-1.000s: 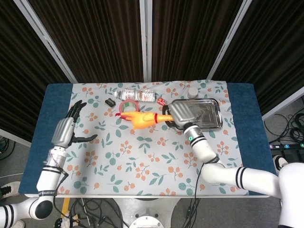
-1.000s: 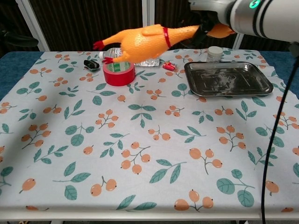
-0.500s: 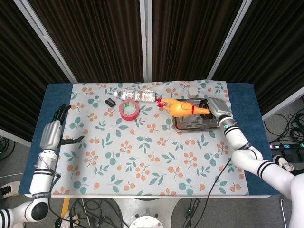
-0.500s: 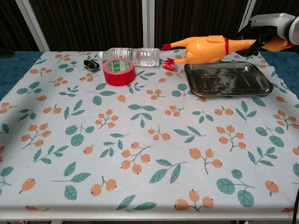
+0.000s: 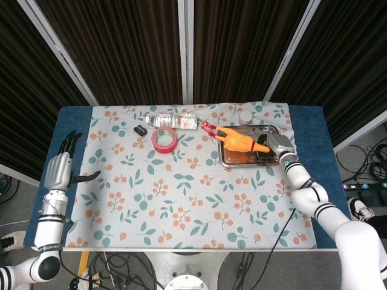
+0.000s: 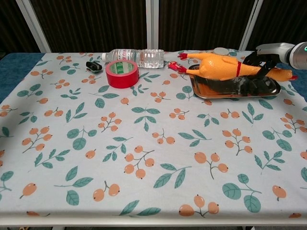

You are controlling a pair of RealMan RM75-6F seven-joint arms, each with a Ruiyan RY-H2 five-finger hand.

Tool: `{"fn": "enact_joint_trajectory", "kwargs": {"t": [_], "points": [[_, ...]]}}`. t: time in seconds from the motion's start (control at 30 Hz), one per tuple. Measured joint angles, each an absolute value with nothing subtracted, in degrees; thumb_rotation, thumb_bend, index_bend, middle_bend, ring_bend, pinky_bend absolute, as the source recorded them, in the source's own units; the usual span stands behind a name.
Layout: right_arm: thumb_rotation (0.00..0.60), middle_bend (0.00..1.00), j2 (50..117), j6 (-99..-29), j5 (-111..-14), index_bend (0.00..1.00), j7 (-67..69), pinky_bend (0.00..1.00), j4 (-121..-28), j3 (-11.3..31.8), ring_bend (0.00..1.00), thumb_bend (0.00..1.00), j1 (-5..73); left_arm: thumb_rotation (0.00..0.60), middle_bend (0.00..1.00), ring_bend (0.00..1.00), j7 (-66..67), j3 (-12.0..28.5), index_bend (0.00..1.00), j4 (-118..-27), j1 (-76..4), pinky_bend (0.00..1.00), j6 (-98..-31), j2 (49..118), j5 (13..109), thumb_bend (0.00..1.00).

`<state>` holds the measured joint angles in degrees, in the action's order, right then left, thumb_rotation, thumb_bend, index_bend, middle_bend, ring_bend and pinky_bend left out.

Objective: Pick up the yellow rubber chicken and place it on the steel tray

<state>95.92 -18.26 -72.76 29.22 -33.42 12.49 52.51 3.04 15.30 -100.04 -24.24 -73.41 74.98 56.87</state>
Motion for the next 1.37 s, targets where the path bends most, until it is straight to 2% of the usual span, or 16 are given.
{"fn": "enact_joint_trajectory", "kwargs": {"t": [0.17,0.3,0.53,0.6,0.67,0.73,0.83,0.97,1.07,1.23,1.37], "points": [[0.6,0.03,93.8,-19.8,-74.4,0.0,29.7,0.11,-34.8,11.7,0.0,0.02,51.8,0.546,0.09,0.08,3.2,15.1,0.13,-99.5,-24.0,0.25,-73.1,74.4,57.3,0.0],[0.6,0.0,90.3,-21.9,-75.4,0.0,28.2,0.05,-37.7,10.8,0.0,0.0,50.5,0.575,0.09,0.08,3.5,14.9,0.13,-98.6,-23.6,0.25,-72.8,73.6,57.4,0.0],[0.6,0.0,84.1,-29.4,-75.2,0.0,19.7,0.04,-45.6,9.9,0.0,0.0,46.7,0.6,0.09,0.08,3.0,14.6,0.13,-96.5,-22.4,0.25,-71.8,71.8,56.5,0.0],[0.6,0.03,82.4,-31.9,-74.6,0.0,18.0,0.05,-48.8,10.1,0.0,0.0,45.4,0.6,0.09,0.08,2.5,14.5,0.13,-96.2,-21.8,0.25,-71.9,71.3,56.4,0.0],[0.6,0.1,80.2,-35.5,-74.0,0.0,16.3,0.11,-53.6,10.3,0.02,0.01,43.5,0.6,0.09,0.08,2.3,14.3,0.13,-96.0,-21.0,0.25,-72.5,70.9,56.7,0.0],[0.6,0.18,77.8,-40.2,-73.4,0.0,14.6,0.18,-59.3,10.5,0.07,0.1,41.1,0.6,0.09,0.08,2.3,13.8,0.14,-95.9,-20.4,0.25,-73.0,70.3,57.4,0.0],[0.6,0.22,73.8,-47.2,-73.0,0.0,12.1,0.2,-68.8,10.3,0.09,0.18,36.9,0.6,0.09,0.08,3.6,12.6,0.15,-95.9,-19.4,0.25,-74.1,69.2,58.7,0.0],[0.6,0.19,68.4,-57.2,-73.3,0.0,7.9,0.2,-82.2,9.2,0.09,0.19,30.5,0.6,0.09,0.08,6.4,10.2,0.15,-96.1,-17.6,0.24,-76.4,67.9,61.7,0.0],[0.6,0.14,65.1,-65.8,-74.4,0.0,4.4,0.17,-90.4,7.7,0.04,0.19,25.0,0.6,0.1,0.08,7.7,8.5,0.16,-96.4,-16.1,0.23,-78.5,67.3,64.3,0.0],[0.6,0.1,62.7,-77.9,-77.3,0.0,-0.4,0.11,-97.2,4.1,0.0,0.19,15.6,0.6,0.1,0.08,8.9,6.2,0.16,-97.2,-13.1,0.23,-83.1,67.2,68.4,0.0],[0.6,0.1,62.2,-83.7,-80.1,0.0,-1.8,0.1,-99.9,1.2,0.0,0.19,10.1,0.6,0.1,0.08,10.3,3.5,0.16,-100.0,-9.6,0.22,-87.1,67.1,71.8,0.0]]}}
